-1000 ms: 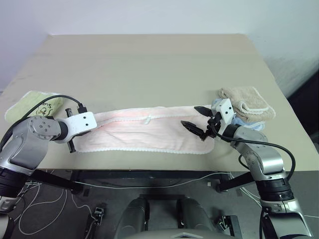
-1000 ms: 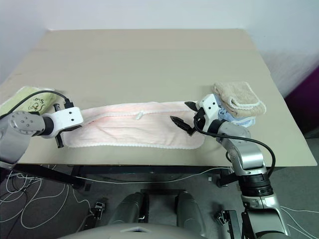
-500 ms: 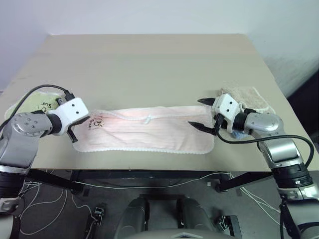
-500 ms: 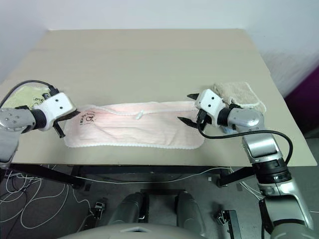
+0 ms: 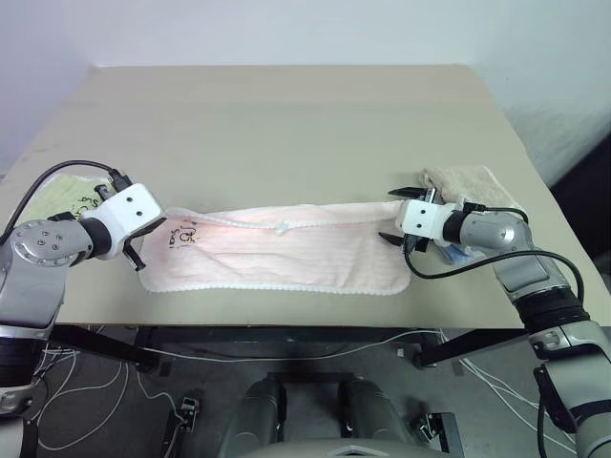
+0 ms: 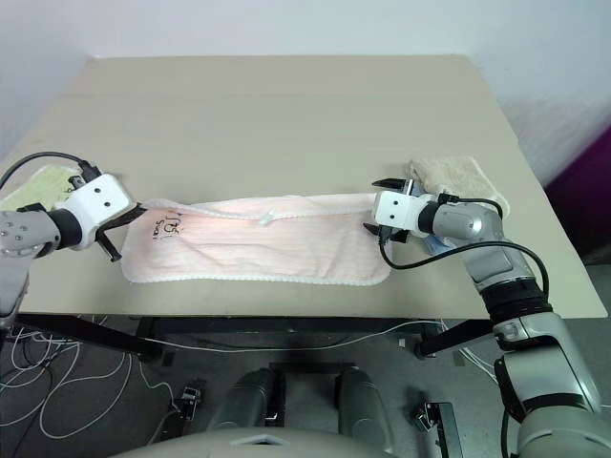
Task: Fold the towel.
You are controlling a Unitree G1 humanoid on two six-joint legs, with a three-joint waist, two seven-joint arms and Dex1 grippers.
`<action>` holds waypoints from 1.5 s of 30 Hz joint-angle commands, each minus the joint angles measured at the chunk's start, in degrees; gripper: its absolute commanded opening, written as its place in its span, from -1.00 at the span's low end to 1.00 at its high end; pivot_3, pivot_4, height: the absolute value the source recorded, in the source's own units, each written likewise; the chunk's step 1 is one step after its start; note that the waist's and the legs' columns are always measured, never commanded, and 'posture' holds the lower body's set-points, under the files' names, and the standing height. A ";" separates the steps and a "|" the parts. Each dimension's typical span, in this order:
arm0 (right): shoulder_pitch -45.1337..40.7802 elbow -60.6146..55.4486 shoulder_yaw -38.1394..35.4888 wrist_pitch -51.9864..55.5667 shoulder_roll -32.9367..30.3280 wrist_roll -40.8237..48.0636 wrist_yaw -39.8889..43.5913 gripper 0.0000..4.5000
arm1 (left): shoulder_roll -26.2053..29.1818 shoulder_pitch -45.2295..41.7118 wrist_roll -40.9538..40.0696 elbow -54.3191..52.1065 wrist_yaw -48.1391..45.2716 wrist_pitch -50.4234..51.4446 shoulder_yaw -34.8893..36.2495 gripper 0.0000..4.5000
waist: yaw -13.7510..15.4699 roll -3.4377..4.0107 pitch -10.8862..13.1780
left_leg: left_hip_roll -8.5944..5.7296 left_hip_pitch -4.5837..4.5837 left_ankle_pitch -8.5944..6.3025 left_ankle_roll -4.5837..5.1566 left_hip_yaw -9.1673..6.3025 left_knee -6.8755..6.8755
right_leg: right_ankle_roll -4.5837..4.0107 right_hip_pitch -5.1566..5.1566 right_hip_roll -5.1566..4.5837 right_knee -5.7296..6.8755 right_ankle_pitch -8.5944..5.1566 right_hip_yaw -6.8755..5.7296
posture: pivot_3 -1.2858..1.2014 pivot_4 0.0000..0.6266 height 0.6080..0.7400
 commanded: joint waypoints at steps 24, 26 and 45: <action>-5.18 10.16 1.11 -10.48 -0.29 -10.07 -10.84 -0.15 | 0.17 -0.70 0.17 -3.94 0.45 1.42 0.39 -1.00 | -0.18 0.00 0.00 | 0.00 0.00 0.00 0.00 0.01 0.01 | 0.00 0.00 0.08 0.02 0.00 0.01 | 0.03 -0.52 1.00; -5.04 10.04 1.03 -10.55 -0.26 -10.03 -10.66 -0.50 | 0.08 -0.91 0.07 -4.28 0.44 1.56 0.33 -1.00 | -0.18 0.00 0.00 | 0.00 0.00 0.00 0.00 0.01 0.01 | 0.00 0.00 0.08 0.02 0.00 0.01 | 0.03 -0.52 1.00; -10.38 5.55 -6.99 -1.98 -1.54 2.75 -2.48 -0.97 | -7.81 -13.56 -5.14 10.08 11.11 -6.04 9.09 -1.00 | -0.10 0.00 0.01 | -0.01 0.00 0.00 0.00 0.00 0.06 | 0.01 0.00 0.07 0.05 0.00 0.00 | 0.03 -0.52 1.00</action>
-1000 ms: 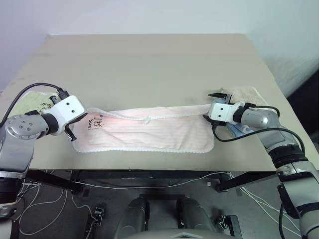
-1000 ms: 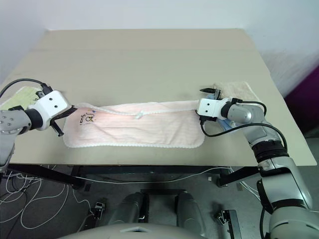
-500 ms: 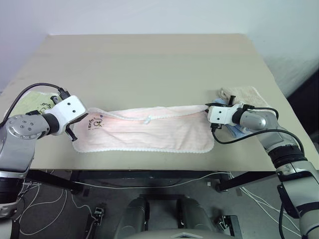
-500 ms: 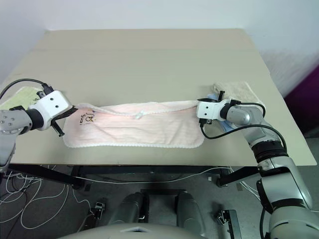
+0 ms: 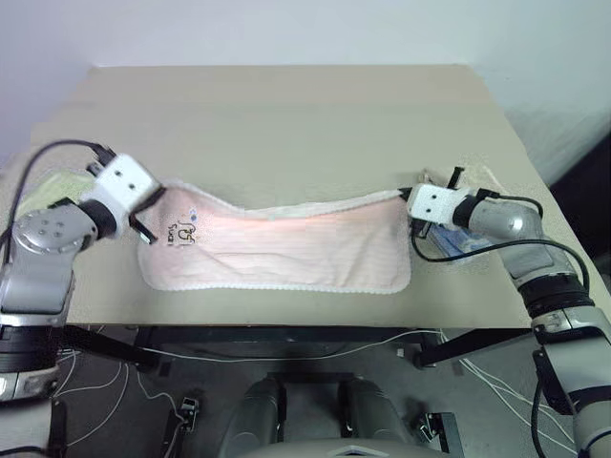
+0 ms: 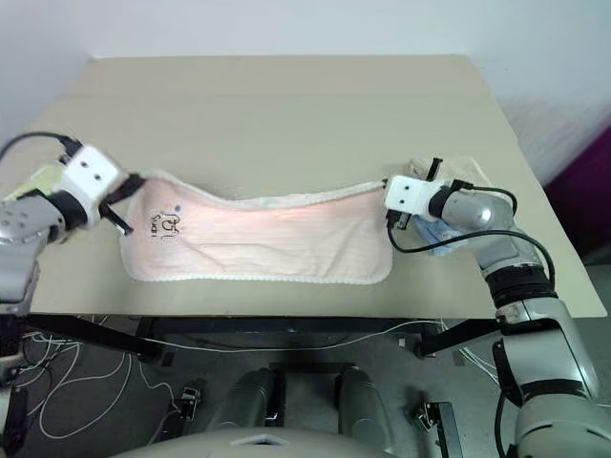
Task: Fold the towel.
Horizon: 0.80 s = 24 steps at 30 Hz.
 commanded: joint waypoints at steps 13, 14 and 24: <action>-20.73 6.13 -8.24 1.33 -5.74 11.51 10.95 -0.97 | 1.46 -23.90 -4.62 21.90 2.68 -12.82 5.36 -1.00 | -0.13 0.00 0.01 | -0.06 -0.06 0.00 -0.01 0.03 0.01 | 0.01 -0.05 -0.04 -0.04 0.00 0.01 | 0.03 -0.52 1.00; -19.92 4.02 -9.32 3.03 -6.40 13.55 12.74 -0.97 | 2.39 -21.96 -5.71 19.58 1.12 -12.11 6.09 -1.00 | -0.22 0.01 0.02 | -0.05 -0.08 0.00 -0.01 0.03 0.00 | 0.01 -0.06 -0.03 -0.04 0.00 0.01 | 0.03 -0.52 1.00; 8.42 -28.09 -15.78 25.30 -14.15 31.90 28.46 -0.97 | 8.49 14.77 -15.09 -5.74 -14.80 -1.06 13.77 -1.00 | 0.07 0.03 0.01 | 0.05 -0.07 -0.04 0.06 0.12 0.04 | 0.00 -0.10 -0.16 0.06 0.00 0.14 | 0.03 -0.52 1.00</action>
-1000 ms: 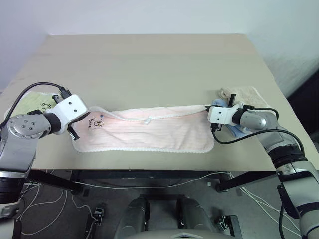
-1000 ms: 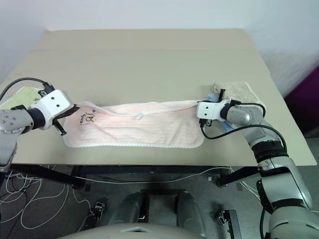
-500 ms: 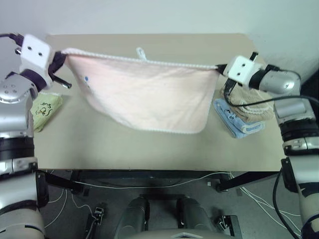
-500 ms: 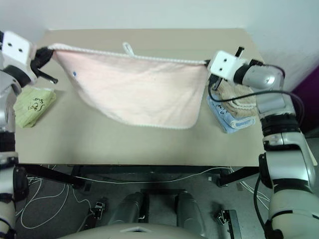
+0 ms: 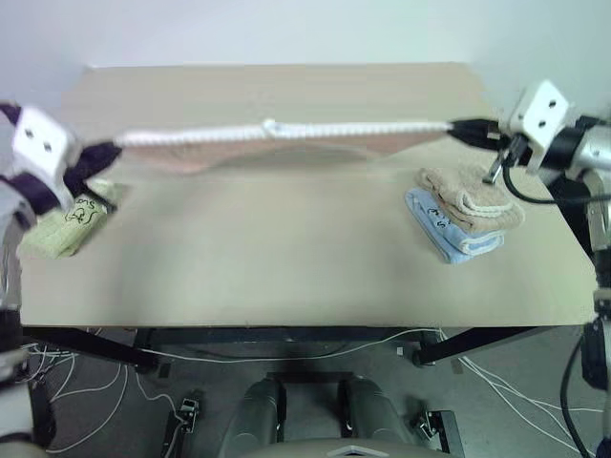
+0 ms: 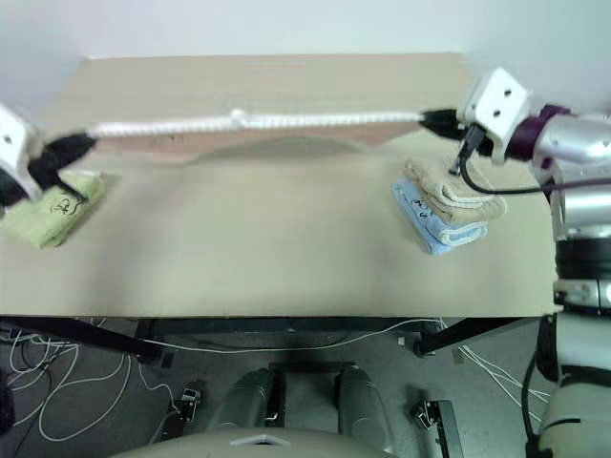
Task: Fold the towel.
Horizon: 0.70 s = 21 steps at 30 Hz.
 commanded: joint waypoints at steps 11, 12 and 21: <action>37.28 -33.92 -11.62 23.08 -10.16 18.30 11.76 -0.97 | 4.54 30.20 -8.75 -16.71 -16.85 8.32 14.04 -1.00 | 0.32 0.02 -0.01 | 0.03 0.12 -0.06 0.06 -0.08 -0.07 | -0.03 0.25 -0.10 -0.26 -0.01 -0.03 | 0.03 -0.52 1.00; 37.95 -34.42 -12.13 23.66 -10.38 18.77 11.91 -0.97 | 4.57 31.10 -9.15 -16.88 -17.59 8.66 14.59 -1.00 | 0.29 0.01 -0.01 | 0.04 0.11 -0.06 0.06 -0.08 -0.07 | -0.03 0.25 -0.10 -0.28 -0.01 -0.03 | 0.03 -0.52 1.00; 35.06 -30.98 -9.56 21.87 -9.21 16.20 10.86 -0.97 | 5.18 28.41 -7.39 -12.49 -17.84 8.10 11.44 -1.00 | 0.43 0.00 -0.02 | 0.04 0.13 -0.07 0.06 -0.09 -0.06 | -0.03 0.33 -0.12 -0.37 -0.01 -0.06 | 0.03 -0.52 1.00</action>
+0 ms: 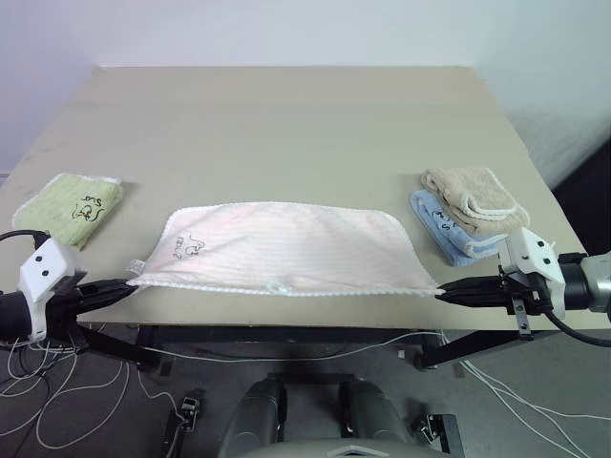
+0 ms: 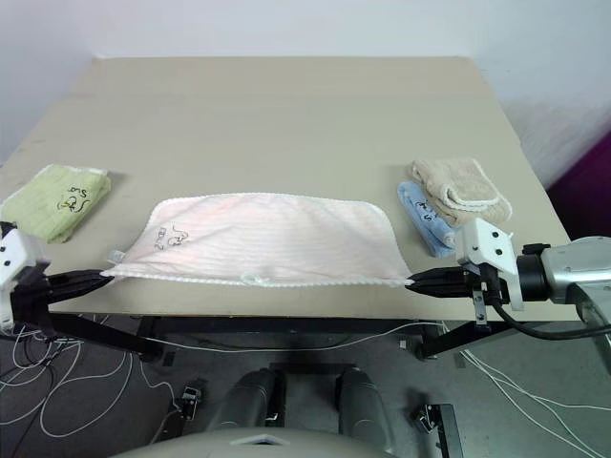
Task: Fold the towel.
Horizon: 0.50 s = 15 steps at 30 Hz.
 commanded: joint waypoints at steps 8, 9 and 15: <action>-16.95 14.04 9.09 -8.17 4.55 -9.70 -4.59 -0.97 | -0.14 -22.68 8.39 16.88 9.11 -6.83 -12.25 -1.00 | -0.09 0.00 0.01 | -0.04 -0.09 -0.01 0.00 0.01 -0.02 | 0.02 -0.14 0.01 -0.02 0.01 -0.03 | 0.03 -0.52 1.00; -18.80 15.95 10.02 -9.01 5.12 -10.82 -5.13 -0.97 | -0.38 -24.69 9.18 18.73 9.64 -7.69 -13.45 -1.00 | -0.15 -0.01 0.01 | -0.04 -0.07 -0.01 0.00 0.03 -0.02 | 0.02 -0.14 0.02 -0.01 0.02 -0.04 | 0.03 -0.52 1.00; -30.75 30.63 15.88 -16.29 10.16 -19.30 -8.60 -0.97 | -3.72 -37.53 15.50 31.16 13.53 -14.02 -21.68 -1.00 | -0.23 0.00 0.01 | -0.04 -0.07 0.00 0.00 0.11 0.00 | 0.03 -0.22 0.09 0.10 0.02 -0.02 | 0.03 -0.52 1.00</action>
